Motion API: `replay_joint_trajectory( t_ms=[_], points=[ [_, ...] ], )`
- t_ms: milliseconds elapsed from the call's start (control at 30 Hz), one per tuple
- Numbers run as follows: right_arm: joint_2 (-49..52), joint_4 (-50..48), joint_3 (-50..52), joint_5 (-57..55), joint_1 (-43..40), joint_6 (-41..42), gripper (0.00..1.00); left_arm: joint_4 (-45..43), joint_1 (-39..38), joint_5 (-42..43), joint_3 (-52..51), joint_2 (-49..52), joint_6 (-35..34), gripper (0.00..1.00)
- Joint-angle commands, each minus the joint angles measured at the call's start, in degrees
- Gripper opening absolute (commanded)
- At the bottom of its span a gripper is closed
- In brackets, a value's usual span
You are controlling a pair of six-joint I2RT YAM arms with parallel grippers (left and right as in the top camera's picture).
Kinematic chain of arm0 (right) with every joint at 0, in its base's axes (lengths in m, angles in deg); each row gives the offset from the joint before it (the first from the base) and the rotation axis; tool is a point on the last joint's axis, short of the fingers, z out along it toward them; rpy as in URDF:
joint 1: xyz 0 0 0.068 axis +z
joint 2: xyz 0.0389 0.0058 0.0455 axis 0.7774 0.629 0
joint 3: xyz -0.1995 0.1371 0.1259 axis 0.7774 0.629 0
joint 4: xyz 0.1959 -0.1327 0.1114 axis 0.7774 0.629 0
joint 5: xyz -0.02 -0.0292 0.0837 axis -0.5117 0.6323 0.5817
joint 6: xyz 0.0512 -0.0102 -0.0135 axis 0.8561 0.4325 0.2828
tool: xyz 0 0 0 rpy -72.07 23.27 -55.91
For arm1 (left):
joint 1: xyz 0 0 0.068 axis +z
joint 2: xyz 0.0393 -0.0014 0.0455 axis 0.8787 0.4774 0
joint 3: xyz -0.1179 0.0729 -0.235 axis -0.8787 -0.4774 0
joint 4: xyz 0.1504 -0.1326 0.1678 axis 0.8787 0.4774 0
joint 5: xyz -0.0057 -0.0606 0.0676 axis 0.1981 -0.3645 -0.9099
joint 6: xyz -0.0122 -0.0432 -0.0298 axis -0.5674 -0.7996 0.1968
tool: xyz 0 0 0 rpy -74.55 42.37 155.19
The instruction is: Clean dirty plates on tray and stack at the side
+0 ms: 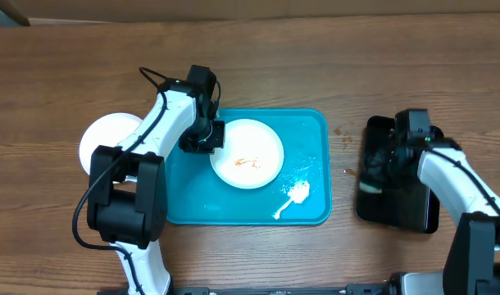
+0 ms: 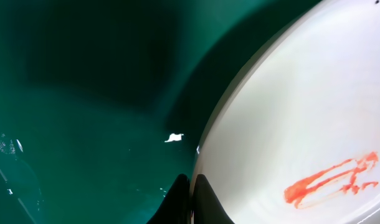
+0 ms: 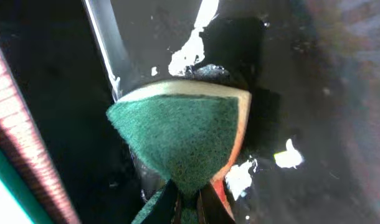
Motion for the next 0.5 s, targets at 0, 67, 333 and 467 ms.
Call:
replay_joint_trajectory(
  t_ms=[0,67,333,467],
  points=[
    [-1.1,-5.1,5.0,7.1,-0.1,0.0,0.04,0.2,-0.6,-1.0,-0.2,-1.3,-1.2,0.04],
    [-1.1,-8.0,7.6,8.3,-0.1,0.5,0.04,0.4,-0.6,-1.0,-0.2,-1.3,-1.2,0.04],
    [-1.1,-8.7,7.6,20.1,-0.1,-4.7,0.04,0.6,-0.6,-1.0,-0.2,-1.3,-0.7,0.04],
    [-1.1,-6.0,4.0,25.7,-0.1,-4.7,0.04,0.6,-0.6,-1.0,-0.2,-1.3,-0.7,0.04]
  ],
)
